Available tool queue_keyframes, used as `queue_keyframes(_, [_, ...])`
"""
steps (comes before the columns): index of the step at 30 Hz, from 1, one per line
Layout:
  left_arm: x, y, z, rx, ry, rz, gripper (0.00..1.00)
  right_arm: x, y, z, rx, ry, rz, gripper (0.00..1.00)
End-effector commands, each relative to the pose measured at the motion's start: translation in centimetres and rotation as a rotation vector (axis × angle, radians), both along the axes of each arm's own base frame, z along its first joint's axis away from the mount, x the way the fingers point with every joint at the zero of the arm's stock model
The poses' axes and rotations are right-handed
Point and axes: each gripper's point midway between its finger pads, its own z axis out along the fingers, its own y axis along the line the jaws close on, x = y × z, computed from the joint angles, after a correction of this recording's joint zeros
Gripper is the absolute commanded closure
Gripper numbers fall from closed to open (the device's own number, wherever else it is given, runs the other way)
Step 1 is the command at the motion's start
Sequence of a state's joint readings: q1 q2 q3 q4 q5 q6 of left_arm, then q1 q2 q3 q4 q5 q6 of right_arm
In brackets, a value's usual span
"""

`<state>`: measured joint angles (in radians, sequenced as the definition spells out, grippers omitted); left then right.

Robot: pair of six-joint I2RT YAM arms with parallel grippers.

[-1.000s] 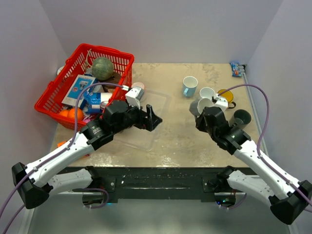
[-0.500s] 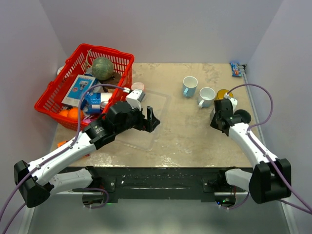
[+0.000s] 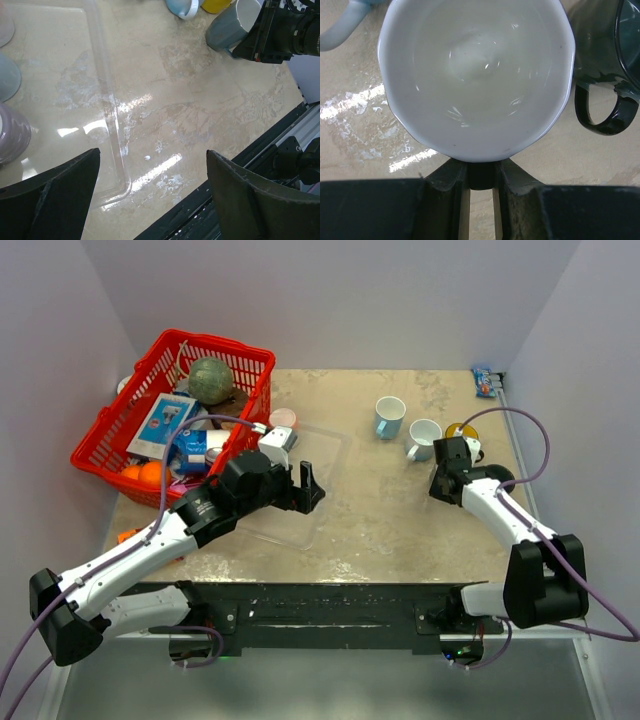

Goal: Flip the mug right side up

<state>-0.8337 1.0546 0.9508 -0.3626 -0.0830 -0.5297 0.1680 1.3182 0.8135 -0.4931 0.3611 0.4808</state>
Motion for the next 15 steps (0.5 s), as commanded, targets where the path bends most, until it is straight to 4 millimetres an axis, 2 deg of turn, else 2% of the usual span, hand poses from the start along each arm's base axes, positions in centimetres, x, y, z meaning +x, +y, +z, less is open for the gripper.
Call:
queue_keyframes(1, [0.29, -0.02, 0.37, 0.001, -0.018, 0.004, 0.09, 1.47, -1.49, 2.07, -0.069, -0.062, -0.046, 1.00])
queue_keyframes(8, [0.28, -0.19, -0.09, 0.015, -0.005, -0.005, 0.09, 1.03, -1.53, 2.37, -0.061, -0.049, -0.050, 1.00])
queue_keyframes(10, [0.29, -0.20, -0.14, 0.016, -0.004, -0.005, 0.09, 1.07, -1.41, 2.33, -0.050, -0.050, -0.046, 0.91])
queue_keyframes(12, [0.32, -0.16, -0.18, 0.018, -0.002, -0.003, 0.09, 1.06, -1.46, 2.18, -0.046, -0.046, -0.050, 0.78])
queue_keyframes(13, [0.31, -0.14, -0.22, 0.020, -0.002, -0.002, 0.09, 1.03, -1.37, 2.01, -0.042, -0.039, -0.047, 0.67])
queue_keyframes(15, [0.31, -0.06, -0.41, 0.029, 0.002, 0.000, 0.09, 1.06, -1.28, 1.96, -0.037, -0.039, -0.046, 0.57])
